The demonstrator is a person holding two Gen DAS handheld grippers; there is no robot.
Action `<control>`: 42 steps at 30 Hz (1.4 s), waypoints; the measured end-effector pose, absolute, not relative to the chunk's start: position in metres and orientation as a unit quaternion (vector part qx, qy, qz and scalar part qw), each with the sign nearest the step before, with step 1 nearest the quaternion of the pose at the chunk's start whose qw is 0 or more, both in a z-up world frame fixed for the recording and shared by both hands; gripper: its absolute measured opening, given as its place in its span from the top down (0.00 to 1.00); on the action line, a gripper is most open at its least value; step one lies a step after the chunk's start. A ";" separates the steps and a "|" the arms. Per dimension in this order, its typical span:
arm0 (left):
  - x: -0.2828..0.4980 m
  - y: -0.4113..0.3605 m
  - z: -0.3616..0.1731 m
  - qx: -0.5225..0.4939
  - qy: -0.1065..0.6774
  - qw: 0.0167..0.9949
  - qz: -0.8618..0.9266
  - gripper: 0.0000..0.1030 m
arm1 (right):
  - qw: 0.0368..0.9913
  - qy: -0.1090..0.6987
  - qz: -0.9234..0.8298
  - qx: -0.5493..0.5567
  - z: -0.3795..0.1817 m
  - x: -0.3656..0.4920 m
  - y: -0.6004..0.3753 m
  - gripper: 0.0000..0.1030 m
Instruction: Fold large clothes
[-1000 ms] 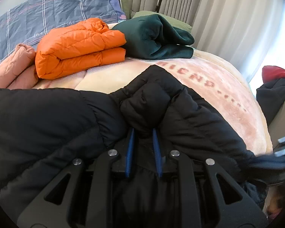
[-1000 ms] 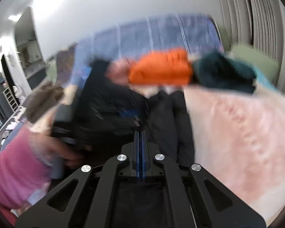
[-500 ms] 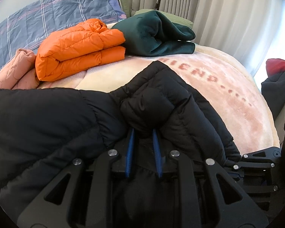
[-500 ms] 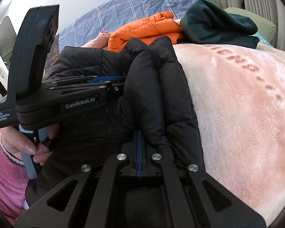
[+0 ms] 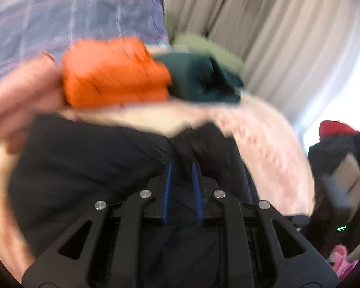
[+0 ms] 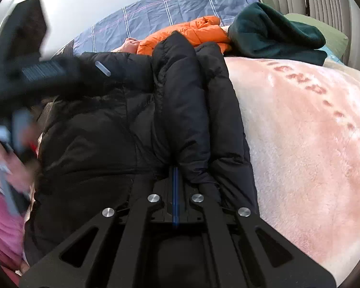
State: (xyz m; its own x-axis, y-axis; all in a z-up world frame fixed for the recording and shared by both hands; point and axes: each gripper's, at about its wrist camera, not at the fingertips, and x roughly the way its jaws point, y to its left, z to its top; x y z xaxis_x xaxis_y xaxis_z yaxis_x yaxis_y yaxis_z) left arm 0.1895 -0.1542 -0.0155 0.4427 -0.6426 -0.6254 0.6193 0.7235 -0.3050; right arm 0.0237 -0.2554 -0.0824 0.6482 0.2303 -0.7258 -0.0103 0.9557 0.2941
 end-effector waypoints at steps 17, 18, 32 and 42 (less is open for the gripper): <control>0.244 -0.108 -0.098 0.020 0.425 0.860 -0.281 0.97 | 0.902 0.407 0.071 0.128 -0.086 0.023 -0.252 1.00; 0.242 -0.107 -0.098 0.015 0.419 0.863 -0.283 0.97 | 0.902 0.407 0.069 0.124 -0.085 0.022 -0.251 1.00; 0.227 -0.051 -0.067 -0.036 0.391 0.885 -0.250 0.97 | 0.906 0.404 0.067 0.111 -0.083 0.021 -0.244 1.00; 0.222 -0.073 -0.064 0.043 0.399 0.892 -0.207 0.97 | 0.906 0.402 0.069 0.116 -0.084 0.020 -0.248 1.00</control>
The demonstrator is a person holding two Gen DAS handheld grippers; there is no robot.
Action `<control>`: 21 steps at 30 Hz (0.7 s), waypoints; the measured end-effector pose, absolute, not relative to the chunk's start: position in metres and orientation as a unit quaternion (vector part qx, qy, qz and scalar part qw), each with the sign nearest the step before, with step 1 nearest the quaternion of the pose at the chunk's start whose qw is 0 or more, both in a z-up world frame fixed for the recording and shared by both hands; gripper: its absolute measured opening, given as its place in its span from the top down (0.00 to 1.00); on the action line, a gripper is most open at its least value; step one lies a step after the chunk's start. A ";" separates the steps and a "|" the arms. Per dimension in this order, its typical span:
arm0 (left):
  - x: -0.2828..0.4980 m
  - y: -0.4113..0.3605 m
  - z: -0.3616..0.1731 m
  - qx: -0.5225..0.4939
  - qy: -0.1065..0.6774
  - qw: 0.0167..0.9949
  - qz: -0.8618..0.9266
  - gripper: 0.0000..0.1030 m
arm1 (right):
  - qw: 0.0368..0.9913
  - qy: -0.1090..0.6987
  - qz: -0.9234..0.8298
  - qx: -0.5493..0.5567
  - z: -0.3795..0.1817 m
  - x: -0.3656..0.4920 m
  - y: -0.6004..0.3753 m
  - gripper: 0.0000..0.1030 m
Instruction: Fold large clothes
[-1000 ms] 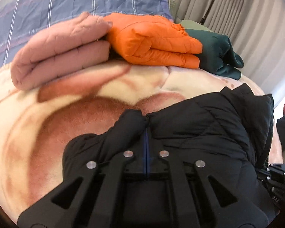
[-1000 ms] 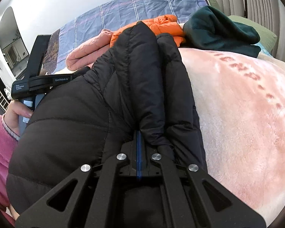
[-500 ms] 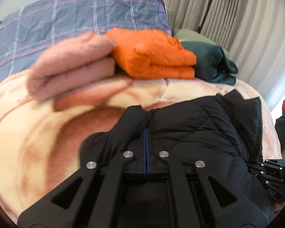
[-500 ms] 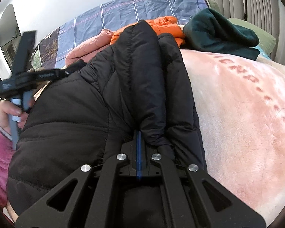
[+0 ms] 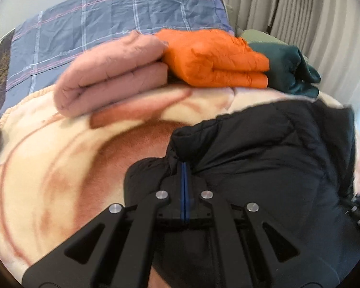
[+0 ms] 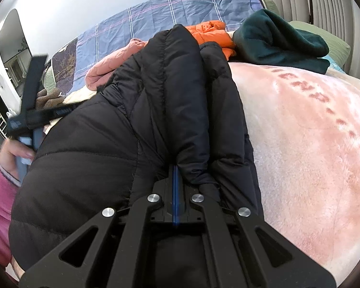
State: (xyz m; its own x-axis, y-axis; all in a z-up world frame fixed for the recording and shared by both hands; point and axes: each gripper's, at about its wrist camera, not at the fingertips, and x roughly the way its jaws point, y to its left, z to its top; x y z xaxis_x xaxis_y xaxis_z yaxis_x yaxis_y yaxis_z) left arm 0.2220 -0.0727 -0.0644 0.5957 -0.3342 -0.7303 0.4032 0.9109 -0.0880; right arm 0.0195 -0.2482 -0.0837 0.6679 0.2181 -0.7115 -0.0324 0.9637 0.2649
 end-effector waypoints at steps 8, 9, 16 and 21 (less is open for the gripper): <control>0.188 -0.147 0.016 0.076 0.324 0.874 -0.354 0.77 | 0.906 0.399 0.074 0.124 -0.083 0.021 -0.252 1.00; 0.188 -0.170 0.014 0.096 0.328 0.861 -0.376 0.77 | 0.906 0.399 0.074 0.125 -0.083 0.021 -0.252 1.00; 0.224 -0.237 -0.070 0.155 0.433 0.800 -0.386 0.77 | 0.906 0.398 0.066 0.131 -0.083 0.022 -0.255 1.00; 0.217 -0.237 -0.078 0.165 0.420 0.808 -0.380 0.77 | 0.906 0.399 0.066 0.126 -0.081 0.022 -0.252 1.00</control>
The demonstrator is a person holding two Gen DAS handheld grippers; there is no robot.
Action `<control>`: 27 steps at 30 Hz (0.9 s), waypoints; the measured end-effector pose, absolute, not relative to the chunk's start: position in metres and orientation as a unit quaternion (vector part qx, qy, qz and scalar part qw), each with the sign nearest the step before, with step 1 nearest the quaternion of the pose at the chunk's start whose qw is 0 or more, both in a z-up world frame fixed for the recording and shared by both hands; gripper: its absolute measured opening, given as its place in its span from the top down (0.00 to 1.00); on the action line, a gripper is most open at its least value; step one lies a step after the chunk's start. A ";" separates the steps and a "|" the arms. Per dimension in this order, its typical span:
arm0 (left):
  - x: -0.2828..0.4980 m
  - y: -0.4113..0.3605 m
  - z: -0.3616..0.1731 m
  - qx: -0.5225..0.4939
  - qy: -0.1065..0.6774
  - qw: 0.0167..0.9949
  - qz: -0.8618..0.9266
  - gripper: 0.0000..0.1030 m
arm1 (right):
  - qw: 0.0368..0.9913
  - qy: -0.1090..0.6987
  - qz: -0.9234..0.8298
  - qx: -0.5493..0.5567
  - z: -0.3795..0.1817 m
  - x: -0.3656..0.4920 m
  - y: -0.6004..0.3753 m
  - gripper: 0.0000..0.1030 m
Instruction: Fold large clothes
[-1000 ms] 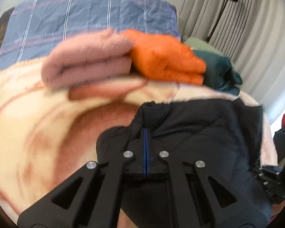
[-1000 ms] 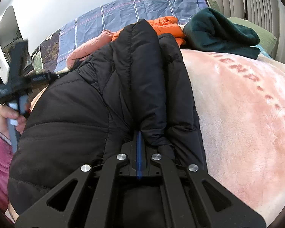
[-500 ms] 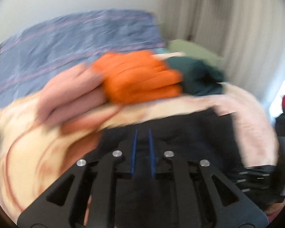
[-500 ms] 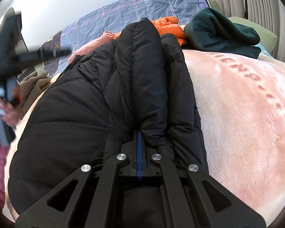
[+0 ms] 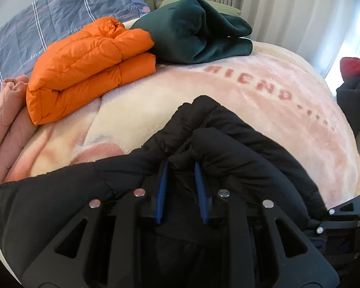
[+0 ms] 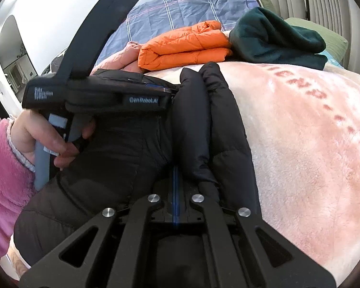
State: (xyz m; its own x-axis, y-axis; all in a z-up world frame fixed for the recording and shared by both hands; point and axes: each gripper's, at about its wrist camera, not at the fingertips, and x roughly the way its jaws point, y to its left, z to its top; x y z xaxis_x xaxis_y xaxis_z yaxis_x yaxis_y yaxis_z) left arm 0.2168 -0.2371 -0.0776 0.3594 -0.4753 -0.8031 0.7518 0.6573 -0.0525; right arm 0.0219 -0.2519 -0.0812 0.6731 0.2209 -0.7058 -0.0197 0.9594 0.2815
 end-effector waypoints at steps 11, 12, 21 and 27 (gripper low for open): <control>0.221 -0.227 -0.081 0.134 0.421 0.806 -0.392 0.77 | 0.902 0.397 0.075 0.155 -0.086 -0.008 -0.272 0.93; 0.220 -0.228 -0.080 0.140 0.418 0.808 -0.390 0.77 | 0.900 0.401 0.073 0.153 -0.086 -0.006 -0.272 0.93; 0.150 -0.158 -0.010 0.117 0.343 0.851 -0.379 0.53 | 0.906 0.401 0.061 0.118 -0.085 -0.007 -0.262 0.93; 0.046 -0.087 0.005 0.134 0.308 0.871 -0.359 0.39 | 0.904 0.398 0.073 0.142 -0.087 -0.007 -0.272 0.93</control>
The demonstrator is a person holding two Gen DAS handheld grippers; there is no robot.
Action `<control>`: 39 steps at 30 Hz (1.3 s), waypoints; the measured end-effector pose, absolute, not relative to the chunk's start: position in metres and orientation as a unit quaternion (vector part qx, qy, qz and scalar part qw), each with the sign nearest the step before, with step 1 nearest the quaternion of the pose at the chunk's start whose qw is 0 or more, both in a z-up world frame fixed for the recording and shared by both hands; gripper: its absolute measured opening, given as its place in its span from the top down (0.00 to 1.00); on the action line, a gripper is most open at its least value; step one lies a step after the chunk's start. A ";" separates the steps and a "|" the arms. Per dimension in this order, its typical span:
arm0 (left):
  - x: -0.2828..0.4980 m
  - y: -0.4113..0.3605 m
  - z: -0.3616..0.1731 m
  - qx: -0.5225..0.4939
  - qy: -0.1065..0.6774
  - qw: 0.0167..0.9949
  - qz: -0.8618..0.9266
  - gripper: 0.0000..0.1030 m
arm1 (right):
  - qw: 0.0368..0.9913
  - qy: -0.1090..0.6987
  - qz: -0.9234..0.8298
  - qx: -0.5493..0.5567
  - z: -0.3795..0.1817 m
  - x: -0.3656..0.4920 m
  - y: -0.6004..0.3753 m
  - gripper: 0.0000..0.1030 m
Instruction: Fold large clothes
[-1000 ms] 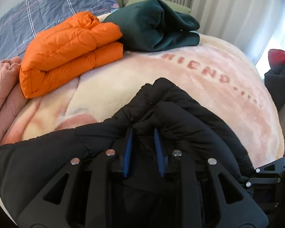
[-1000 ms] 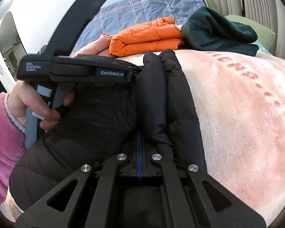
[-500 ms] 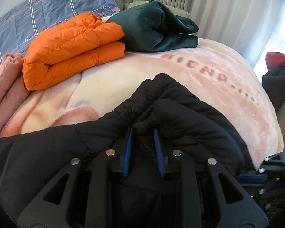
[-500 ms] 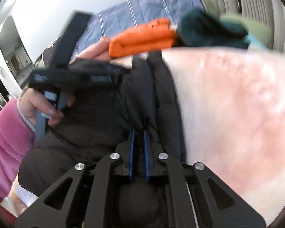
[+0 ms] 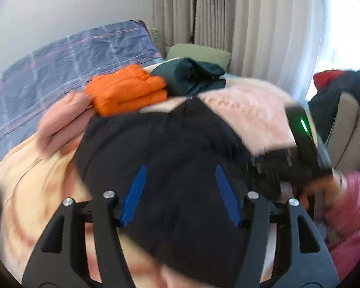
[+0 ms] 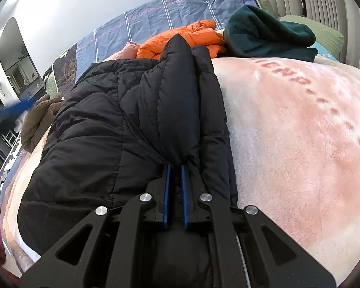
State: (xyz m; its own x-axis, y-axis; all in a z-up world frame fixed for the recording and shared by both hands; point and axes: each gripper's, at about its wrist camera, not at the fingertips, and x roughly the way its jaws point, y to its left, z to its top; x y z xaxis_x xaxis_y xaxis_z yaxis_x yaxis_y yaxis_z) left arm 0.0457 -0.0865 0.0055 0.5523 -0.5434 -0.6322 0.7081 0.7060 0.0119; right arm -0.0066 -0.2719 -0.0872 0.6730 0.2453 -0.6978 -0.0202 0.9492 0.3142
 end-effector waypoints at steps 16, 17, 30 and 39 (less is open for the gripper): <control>-0.013 -0.101 -0.058 0.182 0.331 0.899 -0.223 0.34 | 0.908 0.389 0.072 0.138 -0.088 -0.008 -0.271 0.93; -0.011 -0.099 -0.055 0.188 0.321 0.905 -0.206 0.34 | 0.910 0.388 0.069 0.131 -0.087 -0.008 -0.269 0.93; -0.013 -0.067 -0.071 0.213 0.356 0.896 -0.159 0.32 | 0.912 0.389 0.081 0.101 -0.086 -0.010 -0.257 0.93; -0.009 -0.091 -0.070 0.166 0.369 0.892 -0.201 0.35 | 0.910 0.388 0.086 0.114 -0.087 -0.009 -0.260 0.93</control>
State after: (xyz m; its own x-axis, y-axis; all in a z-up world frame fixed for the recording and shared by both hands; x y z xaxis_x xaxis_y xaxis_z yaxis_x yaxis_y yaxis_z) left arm -0.0087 -0.0908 -0.0703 0.6468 -0.2362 -0.7252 0.4814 0.8639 0.1480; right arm -0.0095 -0.2604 -0.0871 0.6836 0.2450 -0.6875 -0.0673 0.9591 0.2748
